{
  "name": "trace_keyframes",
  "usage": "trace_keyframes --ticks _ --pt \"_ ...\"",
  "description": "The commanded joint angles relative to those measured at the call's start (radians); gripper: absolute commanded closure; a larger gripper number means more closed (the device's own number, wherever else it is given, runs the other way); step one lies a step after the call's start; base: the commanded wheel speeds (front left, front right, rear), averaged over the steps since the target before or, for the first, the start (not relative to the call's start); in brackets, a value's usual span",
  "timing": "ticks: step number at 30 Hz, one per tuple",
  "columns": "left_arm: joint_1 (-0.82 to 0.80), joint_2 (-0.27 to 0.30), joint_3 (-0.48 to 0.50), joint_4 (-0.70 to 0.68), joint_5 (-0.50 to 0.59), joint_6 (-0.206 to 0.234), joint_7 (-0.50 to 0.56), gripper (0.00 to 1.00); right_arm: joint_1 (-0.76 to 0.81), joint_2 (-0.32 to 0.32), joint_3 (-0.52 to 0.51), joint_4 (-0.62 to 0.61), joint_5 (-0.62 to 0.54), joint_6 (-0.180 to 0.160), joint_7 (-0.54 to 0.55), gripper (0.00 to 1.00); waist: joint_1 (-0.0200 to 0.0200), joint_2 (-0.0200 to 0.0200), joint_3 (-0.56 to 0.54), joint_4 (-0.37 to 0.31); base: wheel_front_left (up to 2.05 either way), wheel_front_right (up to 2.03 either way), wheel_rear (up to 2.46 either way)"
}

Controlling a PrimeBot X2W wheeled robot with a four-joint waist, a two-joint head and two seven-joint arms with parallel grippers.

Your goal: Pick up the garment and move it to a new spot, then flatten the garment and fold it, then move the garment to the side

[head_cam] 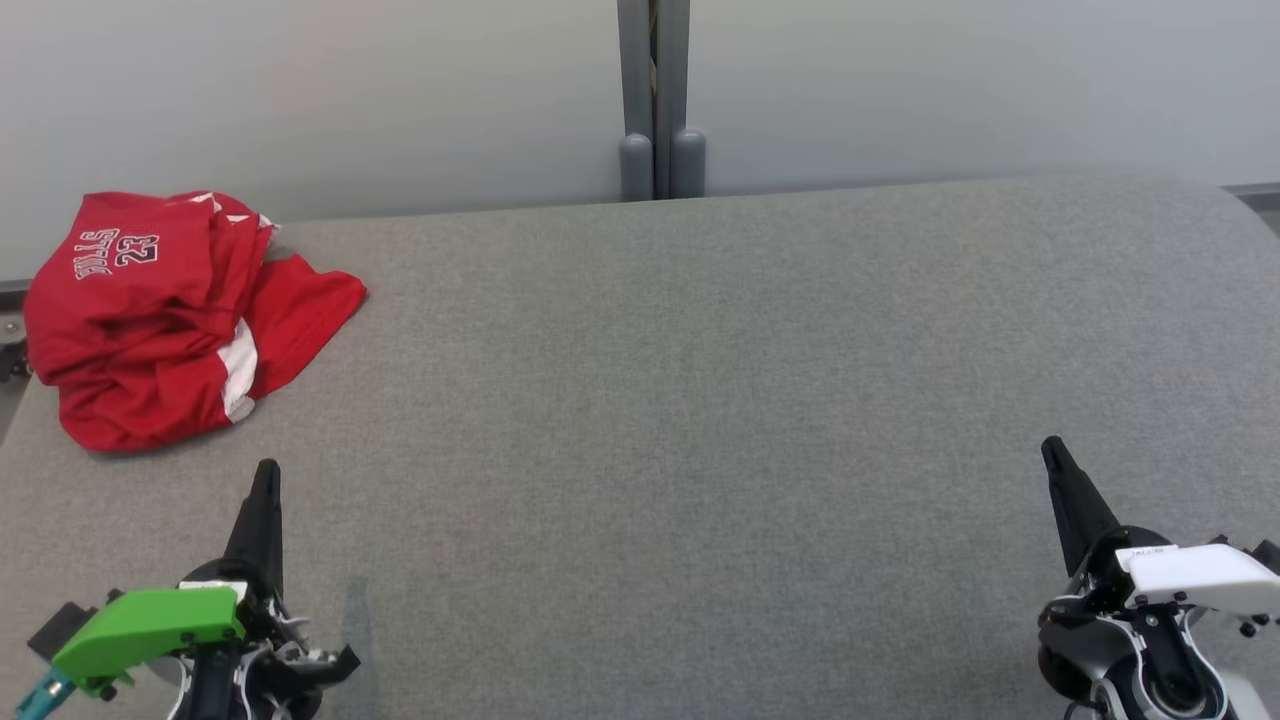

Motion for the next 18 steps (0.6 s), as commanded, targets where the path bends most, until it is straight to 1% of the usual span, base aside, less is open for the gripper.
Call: trace_keyframes --ticks 1,5,18 --pt "0.001 -0.001 -0.001 0.003 0.0 0.0 -0.001 0.0 0.002 0.001 0.001 0.002 -0.001 0.0 -0.001 0.0 0.0 0.0 0.0 0.0 0.0 0.0 0.0" --pt "0.027 -0.007 -0.009 0.033 0.001 -0.001 -0.006 0.0 0.028 0.01 0.008 0.03 -0.003 0.0 -0.006 0.0 0.0 0.0 0.0 0.0 0.0 0.0 0.0" --pt "0.052 -0.005 -0.067 0.002 0.036 -0.005 -0.069 0.0 0.044 0.007 0.048 0.02 -0.069 0.0 -0.07 0.0 0.0 0.0 -0.001 -0.001 0.0 0.0 0.0"
